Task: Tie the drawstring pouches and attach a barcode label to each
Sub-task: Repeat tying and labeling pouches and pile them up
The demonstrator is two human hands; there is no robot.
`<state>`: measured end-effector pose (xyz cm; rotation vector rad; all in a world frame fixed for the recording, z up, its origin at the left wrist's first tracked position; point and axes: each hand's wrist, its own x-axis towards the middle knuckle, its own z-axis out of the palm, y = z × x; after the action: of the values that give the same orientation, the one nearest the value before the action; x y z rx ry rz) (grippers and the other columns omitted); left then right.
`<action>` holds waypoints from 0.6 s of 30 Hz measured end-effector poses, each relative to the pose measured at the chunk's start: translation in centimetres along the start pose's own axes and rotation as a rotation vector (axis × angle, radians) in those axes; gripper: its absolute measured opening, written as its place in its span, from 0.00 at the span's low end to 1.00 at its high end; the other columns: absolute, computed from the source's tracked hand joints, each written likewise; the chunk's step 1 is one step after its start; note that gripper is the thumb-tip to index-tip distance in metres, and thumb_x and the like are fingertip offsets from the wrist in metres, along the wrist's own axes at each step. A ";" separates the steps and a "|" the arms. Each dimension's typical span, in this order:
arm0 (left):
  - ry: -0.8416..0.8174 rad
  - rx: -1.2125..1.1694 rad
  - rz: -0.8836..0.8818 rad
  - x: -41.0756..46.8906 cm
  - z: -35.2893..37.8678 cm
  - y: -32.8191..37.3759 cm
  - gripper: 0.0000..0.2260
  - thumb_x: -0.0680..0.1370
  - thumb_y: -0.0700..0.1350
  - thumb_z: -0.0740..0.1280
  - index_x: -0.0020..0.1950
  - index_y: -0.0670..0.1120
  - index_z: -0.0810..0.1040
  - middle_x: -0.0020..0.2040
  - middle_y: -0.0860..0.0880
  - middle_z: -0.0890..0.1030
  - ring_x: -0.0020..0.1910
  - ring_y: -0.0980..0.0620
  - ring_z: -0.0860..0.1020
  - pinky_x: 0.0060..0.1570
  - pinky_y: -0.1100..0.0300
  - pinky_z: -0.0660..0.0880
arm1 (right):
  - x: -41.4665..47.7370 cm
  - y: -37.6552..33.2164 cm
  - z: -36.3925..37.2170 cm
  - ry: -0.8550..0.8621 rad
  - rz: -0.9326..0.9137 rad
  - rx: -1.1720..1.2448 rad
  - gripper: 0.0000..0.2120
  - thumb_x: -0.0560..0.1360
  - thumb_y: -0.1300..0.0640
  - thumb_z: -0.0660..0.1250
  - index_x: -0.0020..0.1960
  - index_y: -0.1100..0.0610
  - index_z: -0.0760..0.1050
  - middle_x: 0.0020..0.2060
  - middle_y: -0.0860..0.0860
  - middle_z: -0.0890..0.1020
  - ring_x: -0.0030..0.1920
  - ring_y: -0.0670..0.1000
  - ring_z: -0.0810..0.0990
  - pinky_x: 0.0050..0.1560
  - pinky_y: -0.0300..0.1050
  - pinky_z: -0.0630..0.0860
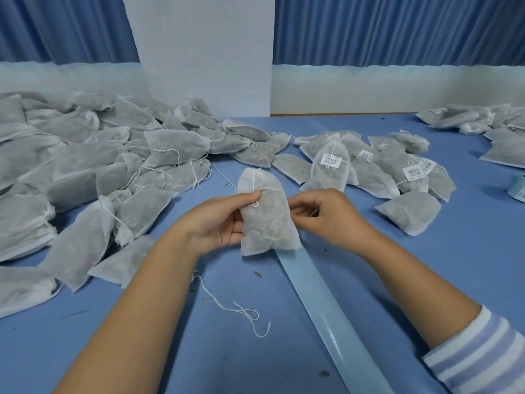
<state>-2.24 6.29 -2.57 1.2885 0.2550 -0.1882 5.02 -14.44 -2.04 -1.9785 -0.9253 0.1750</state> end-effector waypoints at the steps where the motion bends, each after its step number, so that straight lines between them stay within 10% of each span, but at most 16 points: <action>1: -0.005 -0.009 -0.010 0.0 0.0 0.0 0.21 0.67 0.51 0.74 0.57 0.44 0.82 0.52 0.45 0.86 0.46 0.49 0.85 0.40 0.56 0.82 | 0.0 0.0 0.0 0.011 -0.012 -0.018 0.08 0.74 0.63 0.72 0.50 0.54 0.84 0.41 0.51 0.86 0.41 0.48 0.84 0.43 0.33 0.76; 18: -0.015 -0.225 -0.075 0.8 -0.6 -0.7 0.09 0.68 0.45 0.73 0.44 0.43 0.88 0.51 0.43 0.86 0.45 0.47 0.86 0.39 0.53 0.83 | 0.1 0.6 0.1 0.165 -0.162 -0.157 0.08 0.72 0.59 0.74 0.49 0.49 0.84 0.41 0.41 0.83 0.40 0.45 0.79 0.41 0.29 0.70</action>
<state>-1.72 6.74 -3.58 1.0547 0.3033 -0.2270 5.37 -14.46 -2.55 -2.0144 -1.0109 -0.1555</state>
